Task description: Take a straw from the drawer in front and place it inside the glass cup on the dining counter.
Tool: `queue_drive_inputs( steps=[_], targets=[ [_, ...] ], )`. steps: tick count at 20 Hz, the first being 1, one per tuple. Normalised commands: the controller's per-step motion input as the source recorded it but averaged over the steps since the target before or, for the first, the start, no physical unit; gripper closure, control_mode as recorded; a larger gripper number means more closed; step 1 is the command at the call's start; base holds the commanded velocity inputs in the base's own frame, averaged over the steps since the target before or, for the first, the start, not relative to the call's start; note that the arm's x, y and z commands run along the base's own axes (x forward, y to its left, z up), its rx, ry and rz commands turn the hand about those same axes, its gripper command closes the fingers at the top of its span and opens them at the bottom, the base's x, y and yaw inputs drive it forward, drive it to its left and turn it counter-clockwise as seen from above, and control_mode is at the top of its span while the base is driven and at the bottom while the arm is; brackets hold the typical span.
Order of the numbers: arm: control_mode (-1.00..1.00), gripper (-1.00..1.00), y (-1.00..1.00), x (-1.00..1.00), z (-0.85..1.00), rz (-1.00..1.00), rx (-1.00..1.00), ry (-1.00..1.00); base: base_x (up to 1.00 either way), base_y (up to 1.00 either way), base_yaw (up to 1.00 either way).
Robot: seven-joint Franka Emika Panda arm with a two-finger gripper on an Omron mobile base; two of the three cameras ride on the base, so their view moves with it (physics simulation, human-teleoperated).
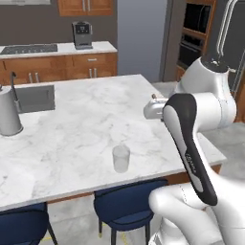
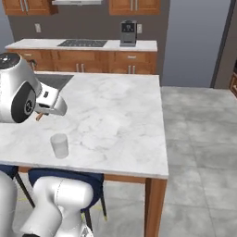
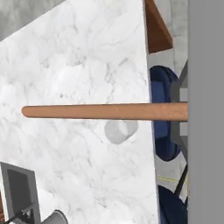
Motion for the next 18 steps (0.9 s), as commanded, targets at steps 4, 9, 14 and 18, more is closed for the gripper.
queue_drive_inputs(
  steps=[4, 9, 14, 18],
  targets=[
    [-1.00, 1.00, -0.01, 0.11, -0.02, 0.14, 0.00, 0.00, 0.39, 0.00, 0.38],
    [-1.00, 1.00, -0.20, 0.40, -0.02, 0.61, 0.10, 0.00, 0.00, 0.00, 0.00],
    [-1.00, 1.00, -0.13, 0.27, -0.03, 0.64, 0.15, -0.01, 0.00, 0.00, 0.00],
    [-1.00, 1.00, 0.19, 0.02, -0.29, 0.56, 0.11, -0.09, 0.00, 0.00, 0.00]
  ],
)
